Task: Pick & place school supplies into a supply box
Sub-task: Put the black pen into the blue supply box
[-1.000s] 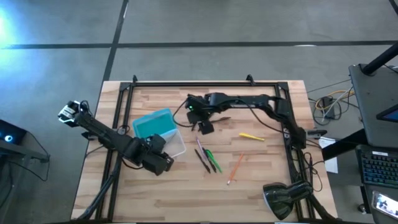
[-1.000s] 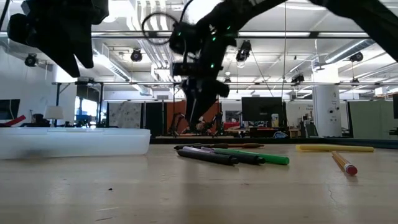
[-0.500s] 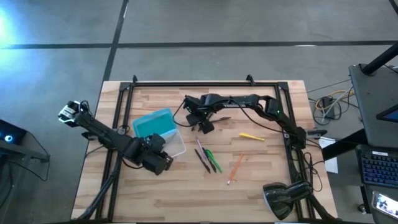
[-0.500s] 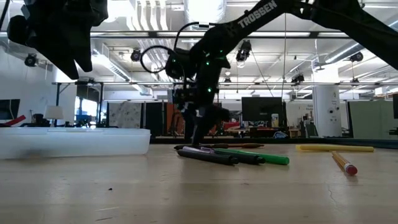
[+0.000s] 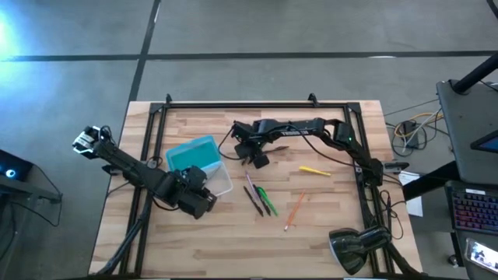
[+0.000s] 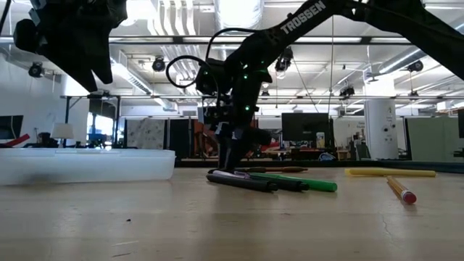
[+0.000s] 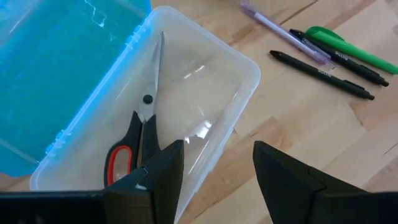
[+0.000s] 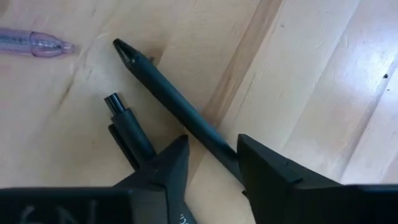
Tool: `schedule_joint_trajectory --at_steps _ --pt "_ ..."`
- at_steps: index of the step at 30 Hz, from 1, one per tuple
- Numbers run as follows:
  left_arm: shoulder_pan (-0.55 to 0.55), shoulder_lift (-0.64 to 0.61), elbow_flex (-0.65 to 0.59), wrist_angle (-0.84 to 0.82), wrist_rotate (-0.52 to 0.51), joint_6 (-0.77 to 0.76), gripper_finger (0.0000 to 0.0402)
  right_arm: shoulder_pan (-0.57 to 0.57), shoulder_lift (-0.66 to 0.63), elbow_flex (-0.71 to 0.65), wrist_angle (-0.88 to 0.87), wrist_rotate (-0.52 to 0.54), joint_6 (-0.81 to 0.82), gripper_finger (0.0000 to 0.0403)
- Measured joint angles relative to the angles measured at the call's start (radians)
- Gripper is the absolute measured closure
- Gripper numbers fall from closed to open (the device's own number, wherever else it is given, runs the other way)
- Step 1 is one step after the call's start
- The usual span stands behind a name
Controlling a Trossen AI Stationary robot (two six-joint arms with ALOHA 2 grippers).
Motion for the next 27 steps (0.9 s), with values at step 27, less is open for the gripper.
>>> schedule_joint_trajectory --at_steps 27 --pt "0.0 0.0 0.0 -0.017 -0.001 0.0 0.0225 0.006 -0.173 0.021 -0.015 -0.082 0.257 0.039"
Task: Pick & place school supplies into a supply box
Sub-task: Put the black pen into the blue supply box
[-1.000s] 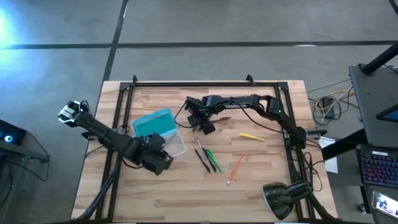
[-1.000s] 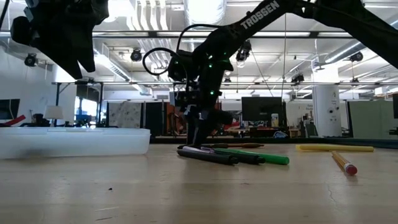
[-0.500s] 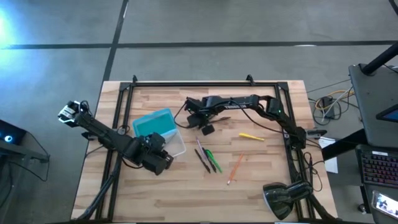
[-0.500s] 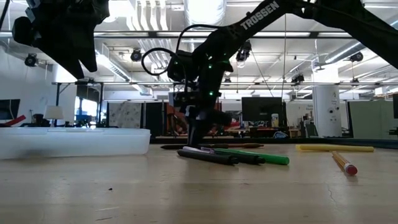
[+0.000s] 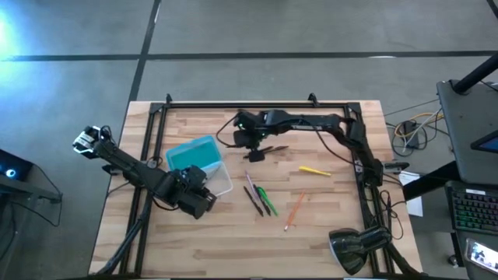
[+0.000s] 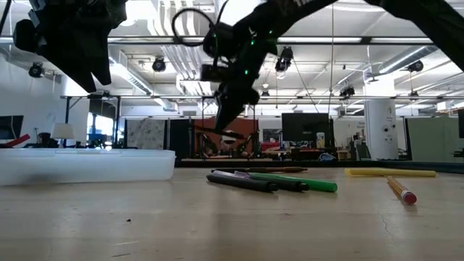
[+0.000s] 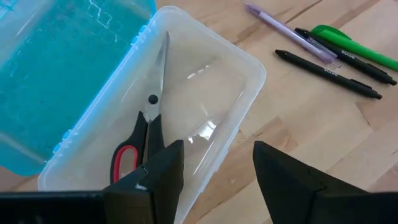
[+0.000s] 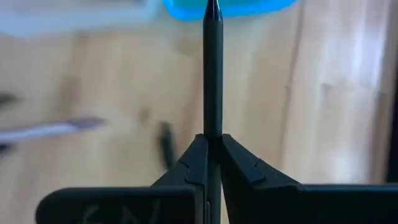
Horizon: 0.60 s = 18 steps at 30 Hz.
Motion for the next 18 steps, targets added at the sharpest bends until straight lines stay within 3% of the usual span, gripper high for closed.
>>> schedule_joint_trajectory --at_steps 7,12,18 --pt "-0.014 -0.038 0.01 -0.069 -0.001 -0.01 0.0225 0.123 -0.05 0.002 0.1 -0.291 0.249 0.039" --pt "-0.108 -0.114 0.01 -0.166 -0.01 -0.138 0.0225 0.218 -0.021 0.0 0.299 -0.306 0.355 0.039" --pt "-0.292 -0.206 0.009 -0.305 -0.119 -0.425 0.0225 0.217 0.047 -0.002 0.414 -0.321 0.473 0.039"
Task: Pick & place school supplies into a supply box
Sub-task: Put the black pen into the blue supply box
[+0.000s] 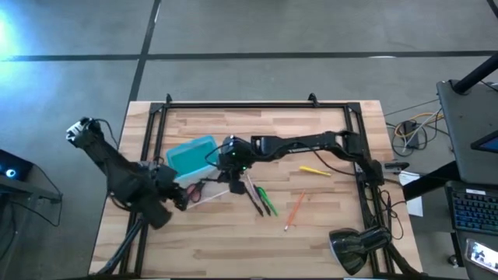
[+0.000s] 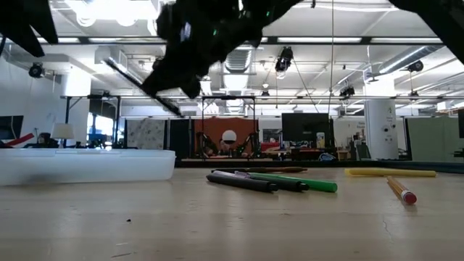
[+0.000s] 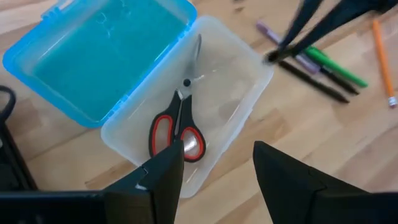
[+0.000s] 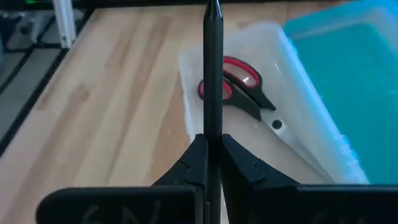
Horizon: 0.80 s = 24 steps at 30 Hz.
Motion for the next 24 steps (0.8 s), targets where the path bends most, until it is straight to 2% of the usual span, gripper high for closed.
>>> schedule_joint_trajectory --at_steps 3,9,12,15,18,24 --pt "-0.05 -0.024 0.0 -0.028 -0.025 -0.058 0.0225 0.001 0.047 0.028 0.05 -0.008 0.037 0.039" --pt "-0.061 -0.03 0.0 -0.027 -0.048 -0.065 0.0225 0.001 0.21 0.184 0.038 -0.009 0.045 0.039" --pt "-0.061 -0.021 0.0 -0.02 -0.062 -0.066 0.0225 -0.003 0.277 0.282 -0.025 0.013 0.046 0.039" --pt "-0.061 -0.011 0.0 -0.02 -0.064 -0.07 0.0225 -0.005 0.323 0.367 -0.166 0.081 0.015 0.0383" --pt "-0.062 -0.001 -0.004 -0.022 -0.065 -0.069 0.0225 -0.009 0.356 0.416 -0.297 0.096 -0.059 0.0356" --pt "-0.062 -0.002 -0.011 -0.033 -0.082 -0.068 0.0225 -0.006 0.345 0.452 -0.369 0.095 -0.051 0.0264"
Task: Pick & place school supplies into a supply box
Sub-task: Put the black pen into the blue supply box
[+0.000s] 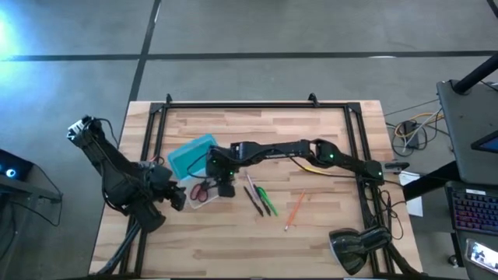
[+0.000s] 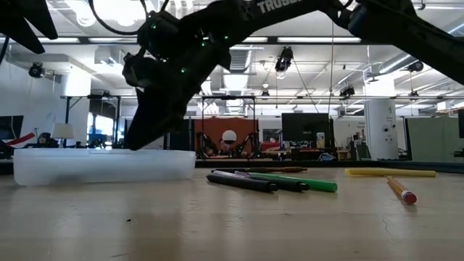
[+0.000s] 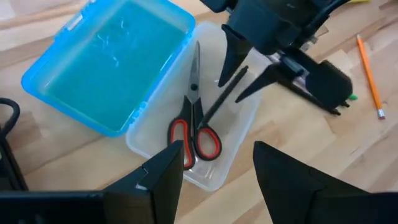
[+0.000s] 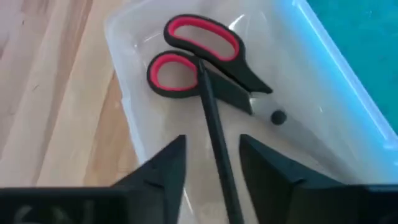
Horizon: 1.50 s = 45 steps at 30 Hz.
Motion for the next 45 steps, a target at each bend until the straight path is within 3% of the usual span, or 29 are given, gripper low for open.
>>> schedule_joint_trajectory --at_steps 4,8,14,23,27,35,41,45 --pt "0.0 -0.006 -0.001 -0.008 -0.016 0.001 0.0225 -0.003 -0.042 0.005 -0.04 0.019 -0.015 0.0214" --pt "0.0 -0.007 -0.011 -0.009 -0.025 0.001 0.0225 -0.028 -0.127 -0.011 -0.133 0.095 -0.062 0.019" --pt "0.001 -0.001 -0.03 0.019 -0.027 -0.001 0.0225 -0.113 -0.184 -0.15 -0.216 0.196 -0.143 0.0188" --pt "0.001 0.034 -0.034 0.052 -0.041 0.004 0.0225 -0.171 -0.24 -0.453 -0.113 0.233 -0.345 0.0188" --pt "0.001 0.035 -0.048 0.055 -0.043 -0.005 0.0225 -0.173 -0.252 -0.496 -0.046 0.294 -0.377 0.0188" --pt "0.002 0.03 -0.061 0.058 -0.044 -0.04 0.0225 -0.212 -0.256 -0.529 -0.006 0.279 -0.393 0.0189" --pt "0.002 0.03 -0.061 0.058 -0.045 -0.051 0.0225 -0.195 -0.258 -0.544 -0.005 0.344 -0.431 0.0226" --pt "0.003 0.03 -0.061 0.058 -0.049 -0.058 0.0225 -0.199 -0.254 -0.549 -0.033 0.266 -0.338 0.029"
